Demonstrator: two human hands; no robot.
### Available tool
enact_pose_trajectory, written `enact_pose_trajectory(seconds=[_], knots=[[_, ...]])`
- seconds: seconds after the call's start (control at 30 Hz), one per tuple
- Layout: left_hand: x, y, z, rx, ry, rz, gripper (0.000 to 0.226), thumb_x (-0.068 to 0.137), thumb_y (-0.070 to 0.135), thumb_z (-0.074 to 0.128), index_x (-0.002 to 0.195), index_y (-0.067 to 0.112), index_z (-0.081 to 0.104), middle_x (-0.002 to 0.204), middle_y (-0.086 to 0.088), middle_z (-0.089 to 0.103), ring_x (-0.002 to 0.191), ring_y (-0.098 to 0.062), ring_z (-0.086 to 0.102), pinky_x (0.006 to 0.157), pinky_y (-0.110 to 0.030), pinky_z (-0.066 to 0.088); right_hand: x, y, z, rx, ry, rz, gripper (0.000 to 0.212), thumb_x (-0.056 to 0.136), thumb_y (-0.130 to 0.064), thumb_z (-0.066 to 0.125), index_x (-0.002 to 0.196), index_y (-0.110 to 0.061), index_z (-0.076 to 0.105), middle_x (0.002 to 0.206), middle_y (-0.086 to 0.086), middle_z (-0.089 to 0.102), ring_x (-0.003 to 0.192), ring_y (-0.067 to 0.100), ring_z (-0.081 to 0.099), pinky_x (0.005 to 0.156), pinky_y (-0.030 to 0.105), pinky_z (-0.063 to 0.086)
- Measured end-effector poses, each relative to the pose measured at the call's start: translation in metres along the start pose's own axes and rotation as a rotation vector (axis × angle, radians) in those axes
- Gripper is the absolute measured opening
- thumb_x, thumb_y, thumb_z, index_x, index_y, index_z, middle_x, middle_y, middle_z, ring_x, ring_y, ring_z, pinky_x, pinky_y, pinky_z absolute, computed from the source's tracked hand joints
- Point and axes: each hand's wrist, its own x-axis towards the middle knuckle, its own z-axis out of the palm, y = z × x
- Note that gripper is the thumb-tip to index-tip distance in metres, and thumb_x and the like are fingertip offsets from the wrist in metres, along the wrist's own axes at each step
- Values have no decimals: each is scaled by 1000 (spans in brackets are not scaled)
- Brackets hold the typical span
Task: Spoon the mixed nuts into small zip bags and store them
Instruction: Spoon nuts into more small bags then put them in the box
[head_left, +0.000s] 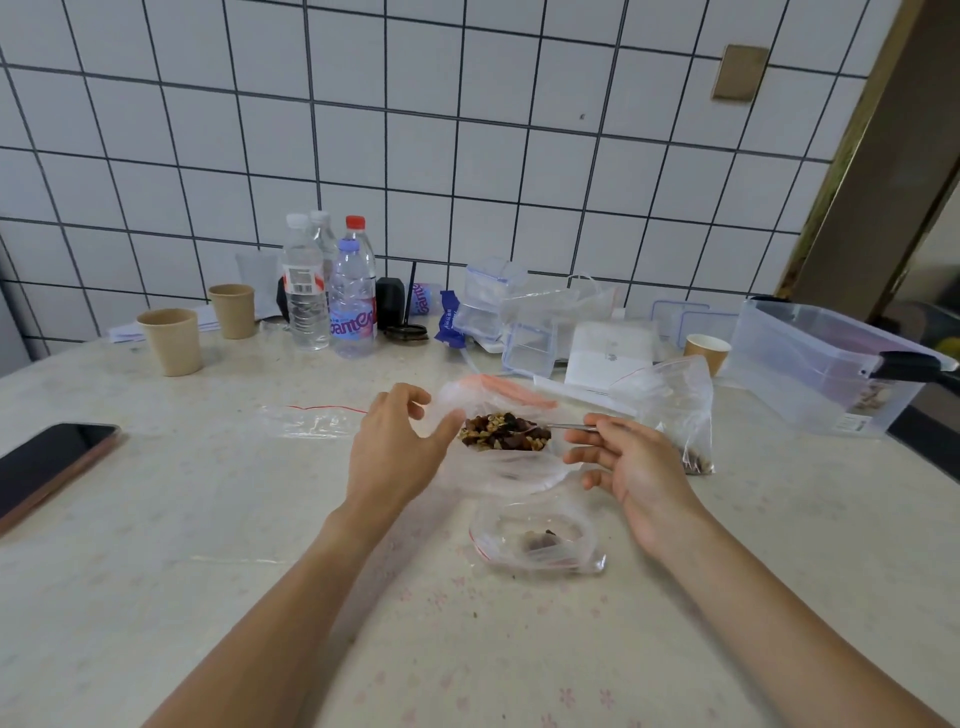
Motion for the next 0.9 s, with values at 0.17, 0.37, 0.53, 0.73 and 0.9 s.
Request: enact_pose_trajectory(seconds=[0.17, 0.37, 0.53, 0.73, 0.9], knots=[[-3, 9, -9, -28, 61, 21, 38, 85, 57, 75, 102, 29, 54, 93, 14, 58, 80, -10, 60, 68, -31, 50, -18, -20, -14, 8, -28, -44, 21, 108, -8, 45, 107, -2, 65, 90, 17, 76, 70, 25, 72, 47, 30, 47], [-16, 37, -17, 21, -154, 104, 26, 92, 52, 69, 85, 27, 64, 79, 10, 67, 75, -10, 63, 71, -36, 57, -51, -32, -41, -16, -65, -60, 21, 107, -7, 45, 108, 1, 64, 90, 19, 75, 72, 30, 71, 49, 33, 45], [-38, 41, -21, 317, -412, 125, 42, 97, 66, 48, 91, 28, 66, 89, 13, 66, 85, -12, 63, 74, -34, 52, -71, -22, -63, -34, -72, -38, 21, 107, -8, 46, 109, 3, 64, 88, 21, 73, 72, 31, 70, 47, 33, 45], [-54, 31, -15, 260, -490, 117, 37, 100, 54, 55, 89, 24, 73, 86, 13, 71, 83, -8, 66, 75, -30, 53, -81, -4, -65, -100, -88, -43, 19, 106, -6, 47, 106, 2, 65, 88, 23, 74, 72, 32, 71, 47, 34, 46], [-61, 29, -15, 91, -431, 207, 18, 99, 34, 66, 84, 28, 75, 76, 19, 70, 69, 1, 64, 65, -17, 47, -89, 6, -57, -375, -238, -232, 20, 107, -8, 49, 103, -9, 69, 89, 12, 77, 80, 24, 72, 54, 33, 49]])
